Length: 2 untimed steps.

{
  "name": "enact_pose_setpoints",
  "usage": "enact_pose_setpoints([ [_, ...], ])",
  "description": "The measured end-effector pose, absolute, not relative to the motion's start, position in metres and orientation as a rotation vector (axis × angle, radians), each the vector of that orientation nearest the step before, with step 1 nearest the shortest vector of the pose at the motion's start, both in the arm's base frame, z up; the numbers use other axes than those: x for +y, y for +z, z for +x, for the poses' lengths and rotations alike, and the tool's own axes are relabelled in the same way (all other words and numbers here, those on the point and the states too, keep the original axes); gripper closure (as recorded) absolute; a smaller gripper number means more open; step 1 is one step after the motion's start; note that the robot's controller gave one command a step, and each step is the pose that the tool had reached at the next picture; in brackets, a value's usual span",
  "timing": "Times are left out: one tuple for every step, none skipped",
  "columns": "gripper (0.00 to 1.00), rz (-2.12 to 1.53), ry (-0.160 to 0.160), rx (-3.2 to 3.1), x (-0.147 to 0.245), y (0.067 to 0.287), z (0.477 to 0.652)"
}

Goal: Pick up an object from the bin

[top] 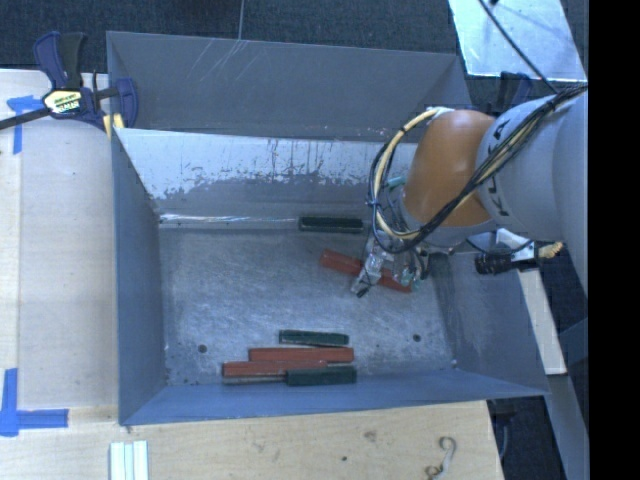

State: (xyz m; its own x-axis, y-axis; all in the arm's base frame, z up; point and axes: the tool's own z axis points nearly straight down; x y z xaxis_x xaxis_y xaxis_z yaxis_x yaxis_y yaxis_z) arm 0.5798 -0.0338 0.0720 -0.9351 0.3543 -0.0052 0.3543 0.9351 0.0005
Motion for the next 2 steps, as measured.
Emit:
enact_pose_setpoints([
  [1.0,0.559,0.0,3.085,-0.034,0.0912,0.5812],
  [1.0,0.554,-0.001,3.086,-0.0342,0.0985,0.5823],
])
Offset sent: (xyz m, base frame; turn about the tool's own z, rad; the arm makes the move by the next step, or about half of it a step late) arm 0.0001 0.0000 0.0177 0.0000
